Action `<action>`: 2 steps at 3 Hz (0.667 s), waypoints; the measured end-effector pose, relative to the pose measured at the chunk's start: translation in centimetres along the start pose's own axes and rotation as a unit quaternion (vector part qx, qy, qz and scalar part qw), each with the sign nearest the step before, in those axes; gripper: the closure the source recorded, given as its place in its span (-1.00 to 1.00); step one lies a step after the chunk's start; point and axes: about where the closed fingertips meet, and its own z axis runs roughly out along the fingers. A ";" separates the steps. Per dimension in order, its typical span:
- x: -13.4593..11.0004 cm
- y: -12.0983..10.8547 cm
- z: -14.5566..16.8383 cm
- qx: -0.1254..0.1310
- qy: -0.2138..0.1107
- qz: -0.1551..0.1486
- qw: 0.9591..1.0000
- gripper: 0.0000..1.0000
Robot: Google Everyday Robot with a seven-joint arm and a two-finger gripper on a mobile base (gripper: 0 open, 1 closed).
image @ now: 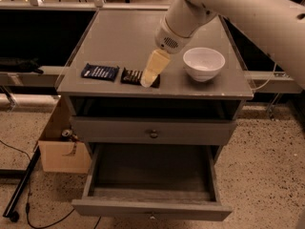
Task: Place rxbar chocolate into middle drawer
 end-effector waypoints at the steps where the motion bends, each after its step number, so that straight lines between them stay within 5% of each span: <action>1: 0.1 0.0 1.9 -0.011 0.007 0.005 1.000 -1.00; 2: -0.1 -0.1 3.3 -0.021 0.010 0.009 1.000 -1.00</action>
Offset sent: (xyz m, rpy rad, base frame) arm 0.0197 0.0196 -0.0381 -0.0073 0.0704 -0.0058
